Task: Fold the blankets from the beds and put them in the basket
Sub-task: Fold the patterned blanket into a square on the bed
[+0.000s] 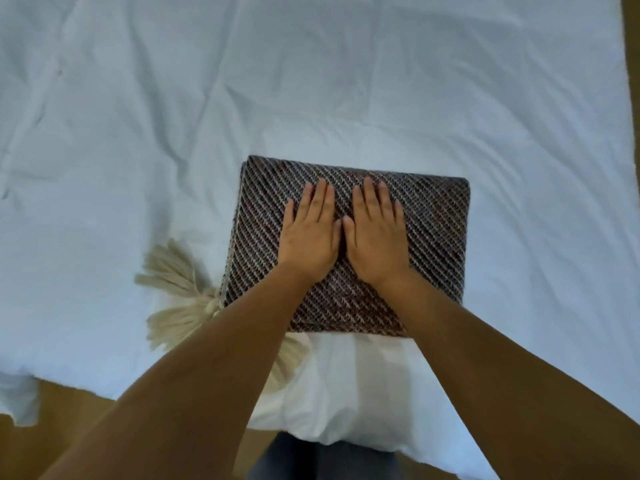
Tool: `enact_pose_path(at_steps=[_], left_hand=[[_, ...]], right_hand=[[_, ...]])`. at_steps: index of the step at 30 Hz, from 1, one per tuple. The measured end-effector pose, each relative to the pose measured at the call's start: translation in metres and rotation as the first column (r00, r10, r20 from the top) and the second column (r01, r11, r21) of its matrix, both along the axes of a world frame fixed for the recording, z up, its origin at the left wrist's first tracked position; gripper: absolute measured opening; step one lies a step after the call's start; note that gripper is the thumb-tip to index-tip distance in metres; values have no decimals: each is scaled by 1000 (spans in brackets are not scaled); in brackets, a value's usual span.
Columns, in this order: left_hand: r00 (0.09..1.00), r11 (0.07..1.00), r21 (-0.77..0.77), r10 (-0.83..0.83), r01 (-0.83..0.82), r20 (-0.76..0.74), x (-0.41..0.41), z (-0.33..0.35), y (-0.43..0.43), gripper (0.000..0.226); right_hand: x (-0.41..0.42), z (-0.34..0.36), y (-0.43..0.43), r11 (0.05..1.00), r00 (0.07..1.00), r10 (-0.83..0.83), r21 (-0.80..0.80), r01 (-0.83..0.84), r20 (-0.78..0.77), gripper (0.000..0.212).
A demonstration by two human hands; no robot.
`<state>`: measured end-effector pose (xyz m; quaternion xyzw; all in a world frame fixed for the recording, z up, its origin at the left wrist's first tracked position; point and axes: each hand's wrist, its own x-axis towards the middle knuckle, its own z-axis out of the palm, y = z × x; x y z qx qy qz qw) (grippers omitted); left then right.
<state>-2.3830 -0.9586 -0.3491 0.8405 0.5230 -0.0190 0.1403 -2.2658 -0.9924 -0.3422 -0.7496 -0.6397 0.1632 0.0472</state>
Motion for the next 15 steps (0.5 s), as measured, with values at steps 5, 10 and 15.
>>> enact_pose_path(at_steps=[5, 10, 15], left_hand=[[998, 999, -8, 31, -31, -55, 4, -27, 33, 59], [972, 974, -10, 226, -227, -64, -14, -51, 58, 70], [956, 962, -16, 268, -271, -121, -38, -57, 78, 76]], right_hand=[[22, -29, 24, 992, 985, 97, -90, -85, 140, 59], [35, -50, 33, 991, 991, 108, -82, -101, 79, 60], [79, -55, 22, 996, 995, 0, -84, 9, 97, 64]])
